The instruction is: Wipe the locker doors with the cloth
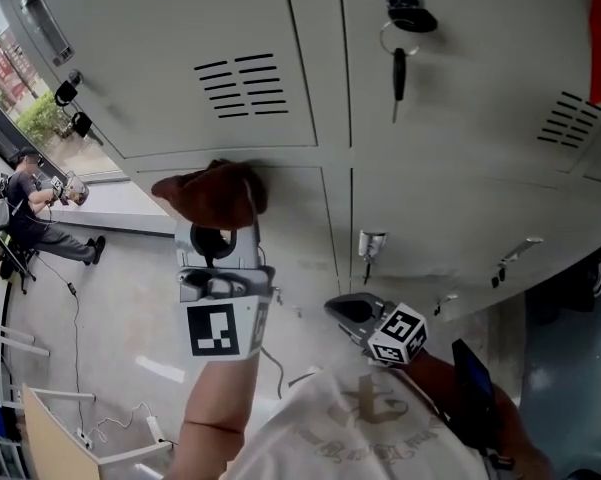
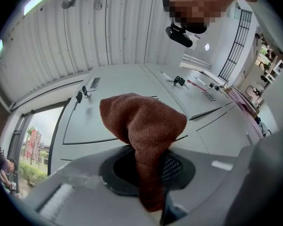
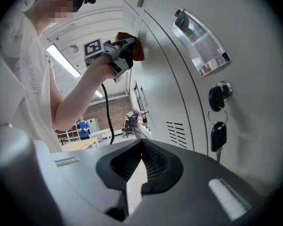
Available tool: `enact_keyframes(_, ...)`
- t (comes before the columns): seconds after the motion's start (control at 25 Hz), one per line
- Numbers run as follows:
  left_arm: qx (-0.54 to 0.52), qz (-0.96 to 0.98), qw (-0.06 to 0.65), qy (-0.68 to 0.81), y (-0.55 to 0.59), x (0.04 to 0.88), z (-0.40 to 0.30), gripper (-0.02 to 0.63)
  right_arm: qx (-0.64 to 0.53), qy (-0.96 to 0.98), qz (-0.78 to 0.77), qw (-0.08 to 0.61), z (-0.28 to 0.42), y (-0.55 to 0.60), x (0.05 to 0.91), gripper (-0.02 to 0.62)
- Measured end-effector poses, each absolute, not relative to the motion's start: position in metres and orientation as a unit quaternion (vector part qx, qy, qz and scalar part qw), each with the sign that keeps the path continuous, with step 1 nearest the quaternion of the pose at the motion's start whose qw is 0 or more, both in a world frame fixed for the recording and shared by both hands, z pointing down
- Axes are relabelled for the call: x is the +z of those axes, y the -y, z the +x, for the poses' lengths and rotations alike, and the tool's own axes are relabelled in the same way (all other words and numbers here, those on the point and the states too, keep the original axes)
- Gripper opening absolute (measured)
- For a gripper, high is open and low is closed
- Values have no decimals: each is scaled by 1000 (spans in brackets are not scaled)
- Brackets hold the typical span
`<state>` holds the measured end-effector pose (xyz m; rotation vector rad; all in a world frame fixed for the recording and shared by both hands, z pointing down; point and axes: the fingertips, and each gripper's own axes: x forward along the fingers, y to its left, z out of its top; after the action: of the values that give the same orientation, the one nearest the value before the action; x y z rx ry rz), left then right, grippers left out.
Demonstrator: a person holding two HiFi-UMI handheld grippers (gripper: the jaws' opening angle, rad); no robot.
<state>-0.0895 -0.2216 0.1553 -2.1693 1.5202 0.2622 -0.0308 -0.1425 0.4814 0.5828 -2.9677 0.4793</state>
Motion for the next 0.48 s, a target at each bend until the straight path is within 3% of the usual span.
enact_keyframes(0.48, 60, -819, 247, -514, 212, 164, -19, 78, 154, 970, 181, 44, -16, 141, 480, 8)
